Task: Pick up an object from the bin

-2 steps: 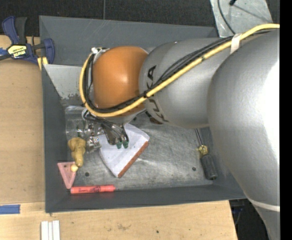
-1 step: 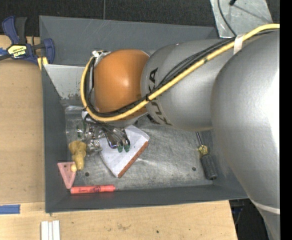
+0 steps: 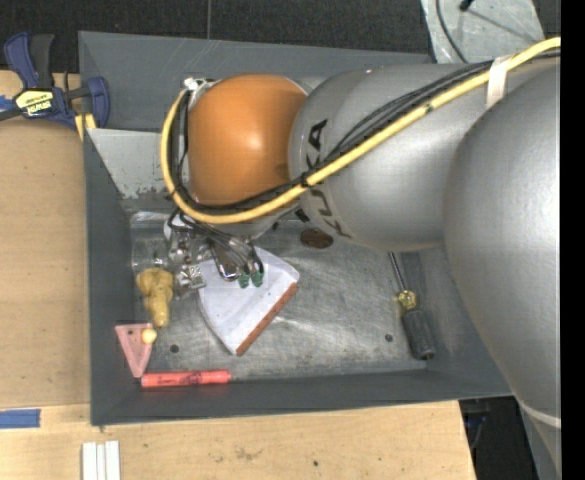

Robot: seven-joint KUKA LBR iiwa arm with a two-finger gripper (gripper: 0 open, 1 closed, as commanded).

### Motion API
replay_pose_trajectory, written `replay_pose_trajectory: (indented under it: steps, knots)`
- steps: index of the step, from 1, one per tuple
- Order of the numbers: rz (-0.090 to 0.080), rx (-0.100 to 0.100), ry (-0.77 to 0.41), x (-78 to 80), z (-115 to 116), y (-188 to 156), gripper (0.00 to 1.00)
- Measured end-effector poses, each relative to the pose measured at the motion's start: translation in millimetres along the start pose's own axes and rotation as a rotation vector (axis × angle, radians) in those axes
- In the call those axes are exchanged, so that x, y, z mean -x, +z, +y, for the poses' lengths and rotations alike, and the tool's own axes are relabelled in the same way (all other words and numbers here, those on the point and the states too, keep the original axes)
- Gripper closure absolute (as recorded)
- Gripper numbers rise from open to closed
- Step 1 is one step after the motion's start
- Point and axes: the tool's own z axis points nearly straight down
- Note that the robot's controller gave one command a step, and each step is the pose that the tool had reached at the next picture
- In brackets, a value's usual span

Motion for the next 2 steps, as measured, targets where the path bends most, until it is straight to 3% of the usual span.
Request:
replay_pose_trajectory:
  steps: [1,2]
  knots:
    - [-0.01,0.001,-0.021,-2.4,-3,42,1.0]
    - [-0.002,0.001,-0.05,0.7,16,-13,1.0]
